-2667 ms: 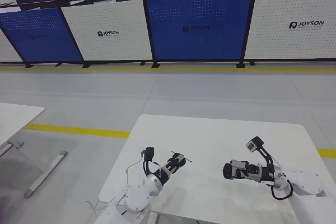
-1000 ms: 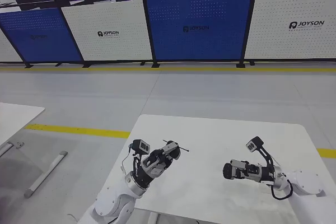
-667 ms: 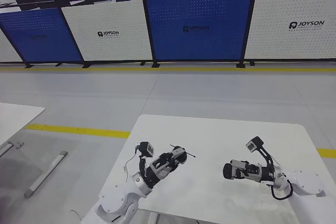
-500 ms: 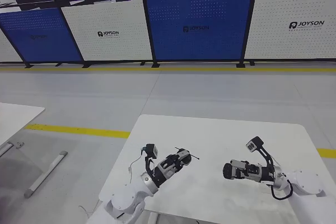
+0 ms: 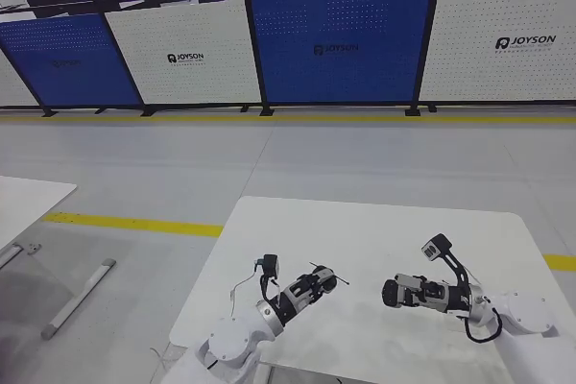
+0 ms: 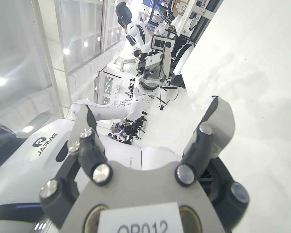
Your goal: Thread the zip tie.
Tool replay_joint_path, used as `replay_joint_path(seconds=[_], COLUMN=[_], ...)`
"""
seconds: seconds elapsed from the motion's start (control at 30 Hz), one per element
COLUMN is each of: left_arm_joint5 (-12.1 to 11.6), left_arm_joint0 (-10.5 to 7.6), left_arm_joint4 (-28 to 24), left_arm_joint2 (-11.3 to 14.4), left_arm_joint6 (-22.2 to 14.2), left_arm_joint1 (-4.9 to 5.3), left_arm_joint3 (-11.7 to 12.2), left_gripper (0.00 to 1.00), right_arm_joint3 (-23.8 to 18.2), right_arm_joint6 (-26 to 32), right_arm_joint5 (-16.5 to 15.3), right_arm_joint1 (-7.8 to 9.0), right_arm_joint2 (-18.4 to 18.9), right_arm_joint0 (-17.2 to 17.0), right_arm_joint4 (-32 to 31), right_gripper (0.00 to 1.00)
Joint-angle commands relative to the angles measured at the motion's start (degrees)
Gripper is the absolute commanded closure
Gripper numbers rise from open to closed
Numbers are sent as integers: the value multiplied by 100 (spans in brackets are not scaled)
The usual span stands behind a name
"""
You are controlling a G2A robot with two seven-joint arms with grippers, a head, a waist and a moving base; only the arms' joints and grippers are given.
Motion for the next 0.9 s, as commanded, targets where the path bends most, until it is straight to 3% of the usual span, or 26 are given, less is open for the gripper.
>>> replay_joint_path(seconds=[0.0,0.27,0.33,0.87], left_arm_joint5=[-39,-197,-283,-283], left_arm_joint0=[4,166,232,232], left_arm_joint4=[202,1223,1437,1437], left_arm_joint2=[54,184,164,164], left_arm_joint6=[102,393,641,641], left_arm_joint1=[-3,26,29,29], left_arm_joint3=[46,60,-2,-2], left_gripper=[100,100,100,100], right_arm_joint3=[0,0,0,0], right_arm_joint6=[0,0,0,0], right_arm_joint5=[0,0,0,0], right_arm_joint1=[0,0,0,0], right_arm_joint2=[0,0,0,0], right_arm_joint0=[0,0,0,0], right_arm_joint4=[0,0,0,0], right_gripper=[0,0,0,0])
